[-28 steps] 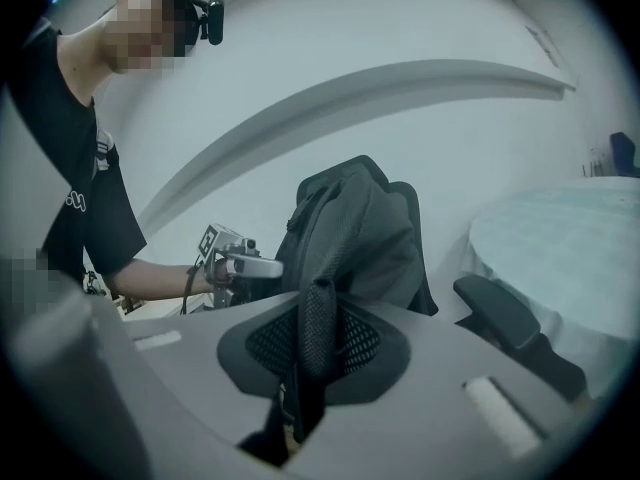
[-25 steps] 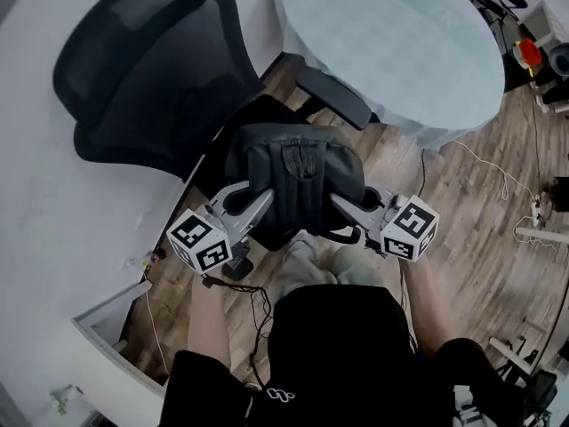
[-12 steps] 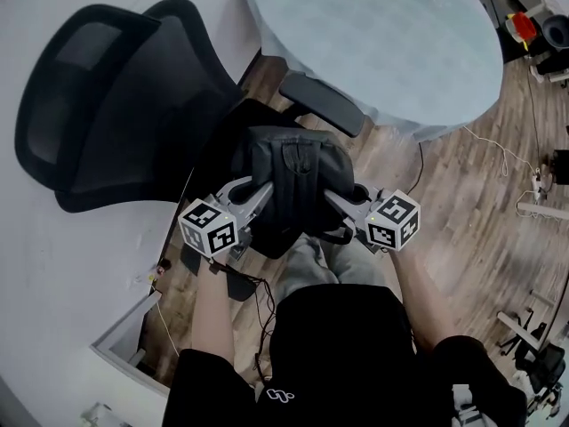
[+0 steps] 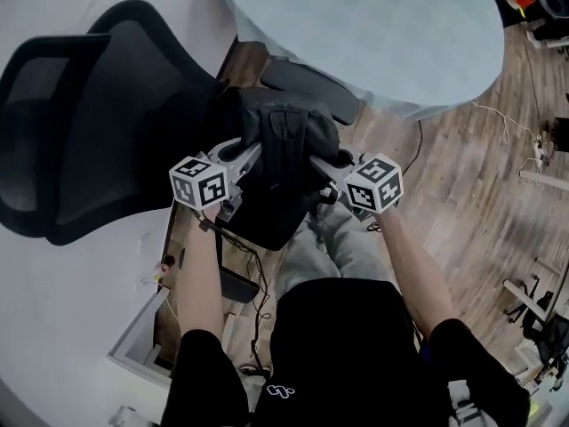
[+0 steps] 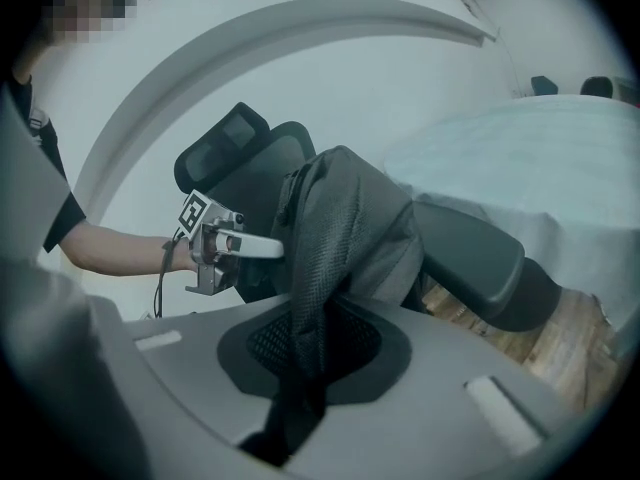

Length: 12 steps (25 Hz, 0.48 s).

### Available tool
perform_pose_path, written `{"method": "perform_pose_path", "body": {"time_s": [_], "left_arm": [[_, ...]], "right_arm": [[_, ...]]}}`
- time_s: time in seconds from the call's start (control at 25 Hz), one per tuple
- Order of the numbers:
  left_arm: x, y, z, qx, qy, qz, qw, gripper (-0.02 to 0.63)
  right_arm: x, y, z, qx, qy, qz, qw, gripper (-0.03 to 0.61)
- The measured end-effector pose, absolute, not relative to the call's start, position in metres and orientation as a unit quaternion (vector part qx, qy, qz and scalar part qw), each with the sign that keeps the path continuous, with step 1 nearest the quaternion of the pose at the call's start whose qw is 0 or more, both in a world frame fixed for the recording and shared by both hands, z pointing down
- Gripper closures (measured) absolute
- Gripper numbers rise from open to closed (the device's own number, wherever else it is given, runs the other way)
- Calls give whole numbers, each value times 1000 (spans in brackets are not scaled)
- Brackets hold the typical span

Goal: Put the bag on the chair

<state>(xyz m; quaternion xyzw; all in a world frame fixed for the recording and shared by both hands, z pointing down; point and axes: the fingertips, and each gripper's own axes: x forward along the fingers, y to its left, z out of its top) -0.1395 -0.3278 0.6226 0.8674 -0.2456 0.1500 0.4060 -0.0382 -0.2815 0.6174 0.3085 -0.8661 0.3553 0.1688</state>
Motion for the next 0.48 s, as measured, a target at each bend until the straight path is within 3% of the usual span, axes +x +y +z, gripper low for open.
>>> {"method": "perform_pose_path", "body": {"time_s": [0.24, 0.48], "left_arm": [[-136, -357, 651, 855, -246, 145, 433, 557], [-140, -351, 666, 836, -274, 140, 453, 541]], "right_arm": [[-42, -297, 643, 323, -848, 383, 171, 528], [-48, -291, 658, 347, -817, 428, 173, 474]]}}
